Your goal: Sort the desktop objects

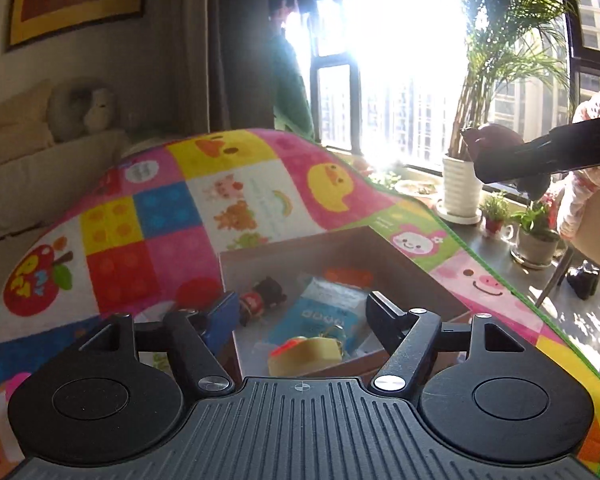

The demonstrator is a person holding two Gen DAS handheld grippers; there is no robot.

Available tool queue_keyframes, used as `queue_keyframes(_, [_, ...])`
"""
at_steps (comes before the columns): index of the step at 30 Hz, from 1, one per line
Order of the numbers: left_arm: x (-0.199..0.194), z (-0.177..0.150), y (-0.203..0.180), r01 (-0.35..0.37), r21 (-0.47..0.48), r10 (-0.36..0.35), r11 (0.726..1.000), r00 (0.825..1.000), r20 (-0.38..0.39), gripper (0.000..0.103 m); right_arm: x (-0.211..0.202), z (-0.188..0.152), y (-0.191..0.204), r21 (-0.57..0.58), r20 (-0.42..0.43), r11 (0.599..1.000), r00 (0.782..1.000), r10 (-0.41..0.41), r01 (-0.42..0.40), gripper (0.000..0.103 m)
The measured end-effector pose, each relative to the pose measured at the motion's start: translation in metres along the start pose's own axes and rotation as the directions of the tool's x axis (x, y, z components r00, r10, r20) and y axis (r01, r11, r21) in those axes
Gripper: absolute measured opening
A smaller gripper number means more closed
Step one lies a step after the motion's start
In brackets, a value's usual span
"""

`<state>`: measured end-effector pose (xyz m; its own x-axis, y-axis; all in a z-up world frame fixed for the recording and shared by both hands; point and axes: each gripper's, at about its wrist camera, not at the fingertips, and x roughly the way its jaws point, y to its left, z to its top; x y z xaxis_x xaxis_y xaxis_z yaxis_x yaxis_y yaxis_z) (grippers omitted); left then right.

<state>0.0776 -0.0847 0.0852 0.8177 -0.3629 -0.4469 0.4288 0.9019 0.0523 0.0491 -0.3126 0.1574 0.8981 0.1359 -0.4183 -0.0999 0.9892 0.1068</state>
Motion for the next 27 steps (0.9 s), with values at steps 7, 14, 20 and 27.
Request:
queue_keyframes(7, [-0.030,-0.059,0.034,-0.098,-0.070,0.089,0.993,0.990,-0.111,0.092,0.043,-0.006,0.010,-0.015,-0.079,1.000,0.997,0.002,-0.003,0.056])
queue_keyframes(14, [-0.044,-0.093,0.075,-0.223,-0.160,0.191,0.962,0.962,-0.197,0.095,0.109,0.012,0.047,-0.035,-0.144,0.996,0.987,0.073,-0.078,0.056])
queue_keyframes(20, [-0.058,-0.113,0.101,-0.325,-0.199,0.281,0.924,0.934,-0.218,0.096,0.159,0.021,0.070,-0.076,-0.191,0.995,0.980,0.050,-0.065,0.066])
queue_keyframes(27, [-0.059,-0.123,0.127,-0.332,-0.343,0.272,0.879,0.939,-0.211,0.097,0.171,0.030,0.095,-0.039,-0.272,0.990,0.955,0.117,-0.133,0.066])
